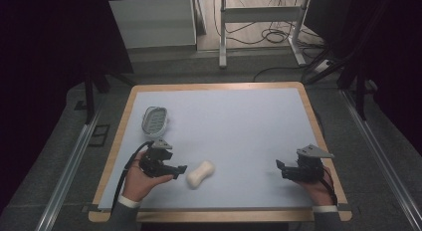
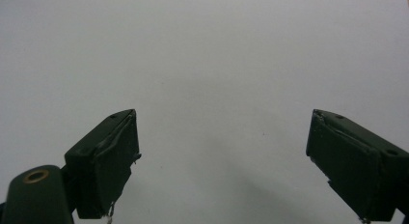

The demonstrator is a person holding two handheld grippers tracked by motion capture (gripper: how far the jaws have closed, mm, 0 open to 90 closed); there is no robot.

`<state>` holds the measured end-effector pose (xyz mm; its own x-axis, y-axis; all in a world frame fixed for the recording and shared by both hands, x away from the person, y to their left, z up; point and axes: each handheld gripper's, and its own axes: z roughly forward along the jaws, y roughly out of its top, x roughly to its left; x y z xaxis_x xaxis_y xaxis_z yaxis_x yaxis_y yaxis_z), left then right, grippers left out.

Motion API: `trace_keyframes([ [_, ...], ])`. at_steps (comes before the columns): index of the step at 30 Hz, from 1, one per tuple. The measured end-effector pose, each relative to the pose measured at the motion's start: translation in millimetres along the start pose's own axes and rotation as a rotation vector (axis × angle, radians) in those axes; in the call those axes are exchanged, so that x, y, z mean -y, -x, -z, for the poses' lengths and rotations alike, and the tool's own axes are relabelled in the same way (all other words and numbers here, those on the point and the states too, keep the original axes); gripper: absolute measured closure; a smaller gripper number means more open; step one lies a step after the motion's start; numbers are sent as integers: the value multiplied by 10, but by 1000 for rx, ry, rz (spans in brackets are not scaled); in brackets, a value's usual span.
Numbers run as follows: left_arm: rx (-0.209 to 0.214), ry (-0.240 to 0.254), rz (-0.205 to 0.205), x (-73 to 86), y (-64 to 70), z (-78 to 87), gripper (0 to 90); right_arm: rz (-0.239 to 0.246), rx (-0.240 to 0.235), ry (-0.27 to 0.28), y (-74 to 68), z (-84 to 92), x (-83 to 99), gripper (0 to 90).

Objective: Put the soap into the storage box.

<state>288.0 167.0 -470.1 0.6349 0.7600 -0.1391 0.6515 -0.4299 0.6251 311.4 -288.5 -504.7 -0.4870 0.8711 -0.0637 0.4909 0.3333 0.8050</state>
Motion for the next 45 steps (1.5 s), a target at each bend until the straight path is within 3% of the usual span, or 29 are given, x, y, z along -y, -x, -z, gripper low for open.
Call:
trace_keyframes([
  [19,38,-44,-45,-123,184,-187,246,3,-2,-11,-10,-12,2,111],
  [27,41,-55,-44,-137,200,-255,245,6,1,-16,-6,-18,7,111],
  [45,45,-135,-68,-145,309,-546,248,2,3,-20,-2,-33,18,111],
])
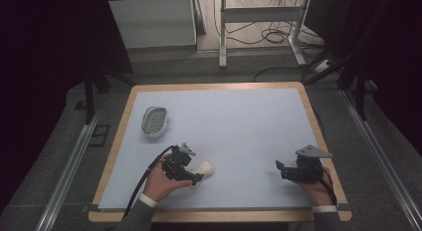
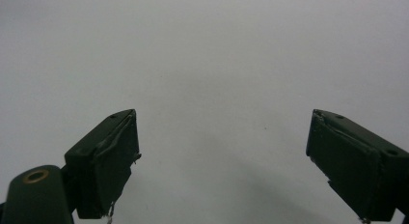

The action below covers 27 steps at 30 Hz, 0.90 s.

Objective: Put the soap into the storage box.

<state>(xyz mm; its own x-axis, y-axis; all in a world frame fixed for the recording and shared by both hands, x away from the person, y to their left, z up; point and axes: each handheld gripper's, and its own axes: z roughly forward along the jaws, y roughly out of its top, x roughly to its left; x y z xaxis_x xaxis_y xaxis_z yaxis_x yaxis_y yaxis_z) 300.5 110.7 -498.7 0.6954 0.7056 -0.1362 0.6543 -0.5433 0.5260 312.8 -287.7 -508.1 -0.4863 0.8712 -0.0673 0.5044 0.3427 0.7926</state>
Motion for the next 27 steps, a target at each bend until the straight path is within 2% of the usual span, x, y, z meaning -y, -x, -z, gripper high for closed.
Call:
trace_keyframes([
  [6,-10,-37,5,-61,37,-137,252,1,7,-6,-14,-3,-4,111],
  [15,-35,-66,13,-58,58,-215,296,1,10,-2,2,3,-6,111],
  [21,-33,-63,17,-33,80,-225,395,-1,13,1,-2,7,-8,111],
  [23,-24,-54,15,-29,89,-213,465,0,13,1,-3,11,-10,111],
  [27,-11,-58,22,-29,72,-206,476,-3,18,0,4,9,-7,111],
])
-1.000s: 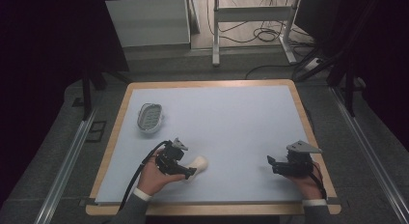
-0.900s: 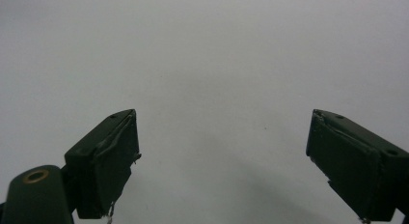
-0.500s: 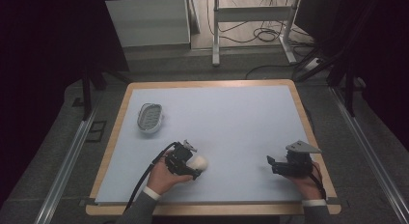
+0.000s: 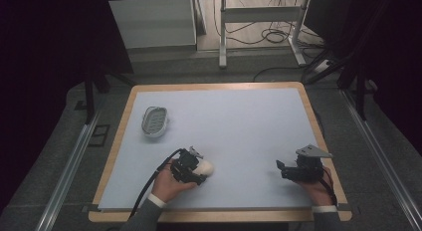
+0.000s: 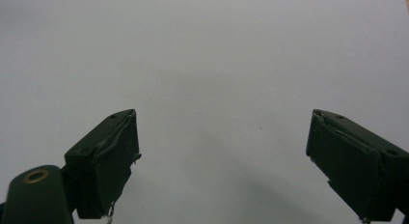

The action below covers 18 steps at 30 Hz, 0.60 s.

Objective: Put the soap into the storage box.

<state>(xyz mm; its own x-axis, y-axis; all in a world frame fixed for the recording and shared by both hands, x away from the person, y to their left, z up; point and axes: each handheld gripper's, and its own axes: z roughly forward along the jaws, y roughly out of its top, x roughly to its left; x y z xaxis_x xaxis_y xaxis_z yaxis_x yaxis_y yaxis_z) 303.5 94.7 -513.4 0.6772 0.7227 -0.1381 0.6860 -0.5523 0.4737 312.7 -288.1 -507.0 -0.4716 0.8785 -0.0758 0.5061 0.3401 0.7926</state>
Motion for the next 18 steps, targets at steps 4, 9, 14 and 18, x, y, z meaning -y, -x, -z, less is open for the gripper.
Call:
trace_keyframes([
  [4,1,3,-1,0,0,4,482,0,1,1,3,3,0,111],
  [9,-4,9,-3,4,7,11,490,1,2,-1,1,-3,2,110],
  [14,14,15,1,1,-30,33,491,-6,7,2,8,4,2,111],
  [18,23,35,14,0,-80,90,492,-6,11,3,14,6,3,111],
])
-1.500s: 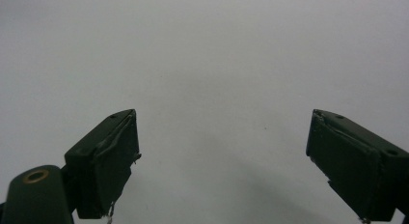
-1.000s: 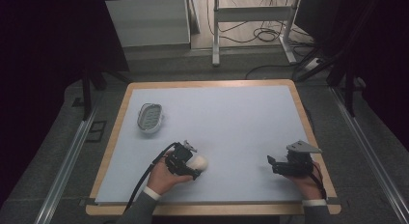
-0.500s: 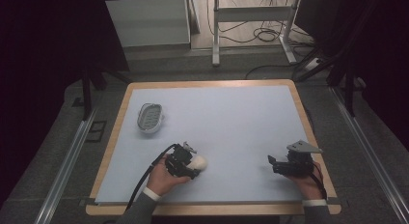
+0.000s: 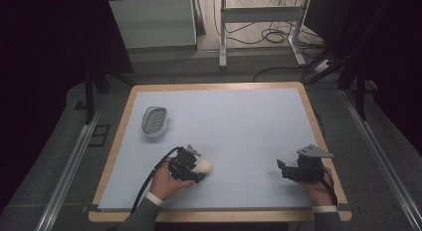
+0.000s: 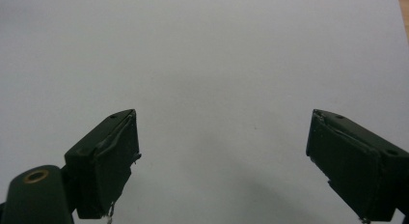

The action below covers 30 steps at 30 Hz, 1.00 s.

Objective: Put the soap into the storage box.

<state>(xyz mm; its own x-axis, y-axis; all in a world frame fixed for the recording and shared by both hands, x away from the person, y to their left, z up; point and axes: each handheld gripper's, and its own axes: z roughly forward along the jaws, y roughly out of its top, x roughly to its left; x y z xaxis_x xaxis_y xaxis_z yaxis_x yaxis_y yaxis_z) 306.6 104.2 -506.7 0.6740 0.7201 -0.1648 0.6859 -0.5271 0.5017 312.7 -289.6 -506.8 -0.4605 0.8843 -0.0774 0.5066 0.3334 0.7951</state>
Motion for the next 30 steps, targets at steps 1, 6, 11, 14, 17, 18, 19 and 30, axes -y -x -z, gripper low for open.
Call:
trace_keyframes([
  [1,-1,4,2,0,-19,18,492,1,0,0,-1,-1,0,111],
  [6,-5,25,12,-5,-64,84,492,2,0,0,5,-14,8,110],
  [11,2,39,18,-5,-99,142,492,2,0,3,4,-7,5,111],
  [14,1,41,25,-3,-121,156,492,3,0,3,2,-8,5,111],
  [17,-1,42,37,-6,-190,183,492,5,1,-1,4,-12,7,110],
  [18,-8,40,37,-12,-208,194,492,3,1,-2,5,-13,8,111],
  [19,-12,40,38,-18,-223,206,492,3,2,-1,8,-15,10,110],
  [30,-41,53,55,-71,-361,357,492,2,5,-7,13,-24,19,110],
])
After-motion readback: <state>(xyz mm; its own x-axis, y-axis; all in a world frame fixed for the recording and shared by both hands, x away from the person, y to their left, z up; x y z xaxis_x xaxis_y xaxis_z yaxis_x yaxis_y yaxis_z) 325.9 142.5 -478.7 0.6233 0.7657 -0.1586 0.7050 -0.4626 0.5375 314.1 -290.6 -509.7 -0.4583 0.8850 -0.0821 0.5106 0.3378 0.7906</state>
